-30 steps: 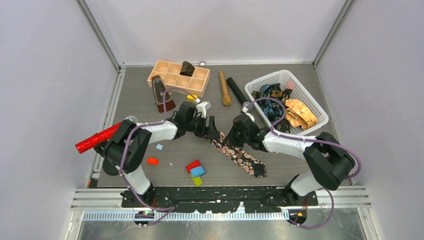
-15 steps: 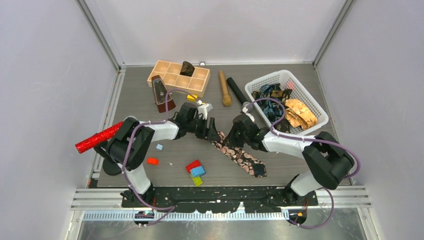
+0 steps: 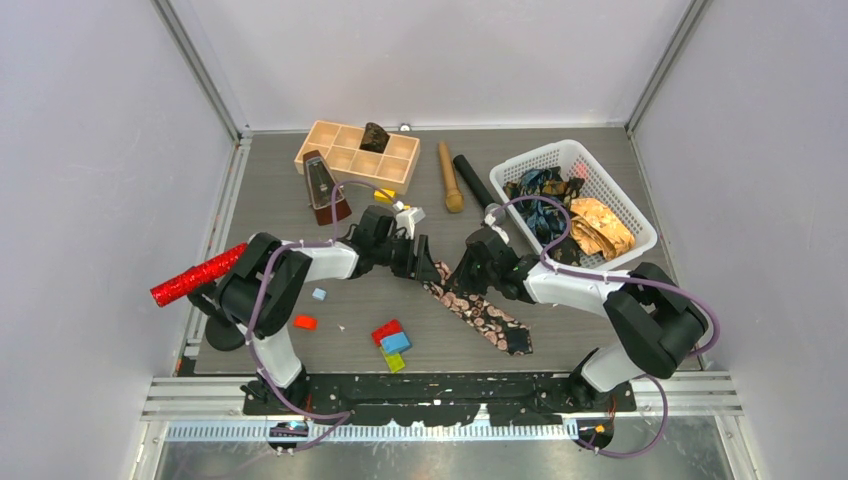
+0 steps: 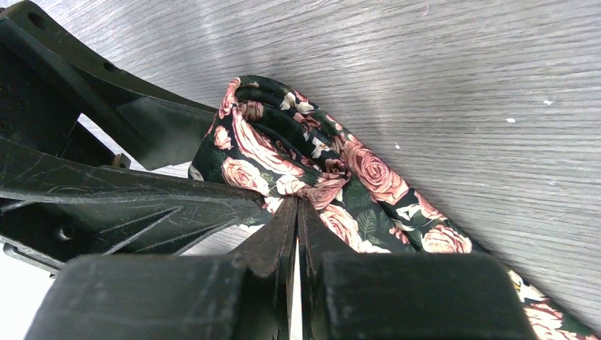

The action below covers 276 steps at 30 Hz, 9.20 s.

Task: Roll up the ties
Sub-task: Roll the tie at the center of the board.

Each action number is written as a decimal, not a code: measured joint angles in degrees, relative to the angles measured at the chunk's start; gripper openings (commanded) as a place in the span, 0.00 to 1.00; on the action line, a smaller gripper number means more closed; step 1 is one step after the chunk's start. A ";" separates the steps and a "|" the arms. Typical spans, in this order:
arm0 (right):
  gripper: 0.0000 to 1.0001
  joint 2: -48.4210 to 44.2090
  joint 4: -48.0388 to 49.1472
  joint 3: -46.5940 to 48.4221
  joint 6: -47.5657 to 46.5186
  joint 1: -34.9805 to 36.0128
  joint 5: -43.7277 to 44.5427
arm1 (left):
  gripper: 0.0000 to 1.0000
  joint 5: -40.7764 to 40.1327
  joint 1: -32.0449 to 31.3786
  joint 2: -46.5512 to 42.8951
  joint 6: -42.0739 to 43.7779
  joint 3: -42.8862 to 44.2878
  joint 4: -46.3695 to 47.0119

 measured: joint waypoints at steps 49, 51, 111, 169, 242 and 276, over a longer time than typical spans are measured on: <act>0.17 -18.80 -10.12 -10.38 -0.24 0.07 8.81 | 0.27 -42.40 -15.10 -13.42 13.62 -0.37 -13.75; 0.17 -18.88 -10.12 -10.40 -0.24 0.07 8.81 | 0.27 -45.55 -16.24 -13.42 14.10 0.02 -14.53; 0.17 -21.55 -10.16 -12.11 -0.15 0.07 8.85 | 0.58 -81.96 -36.68 1.51 19.98 12.11 -25.29; 0.19 -21.53 -9.31 -11.76 -0.22 0.07 9.07 | 0.77 -52.43 -25.44 -17.22 9.33 7.37 -21.66; 0.17 1.03 2.12 -1.18 0.44 0.04 -4.70 | 0.57 -7.23 0.00 -5.16 -7.45 -6.10 3.58; 0.23 -19.85 -9.29 -9.97 -0.22 0.07 10.32 | 0.42 -31.71 -12.79 -9.66 6.88 5.51 -20.26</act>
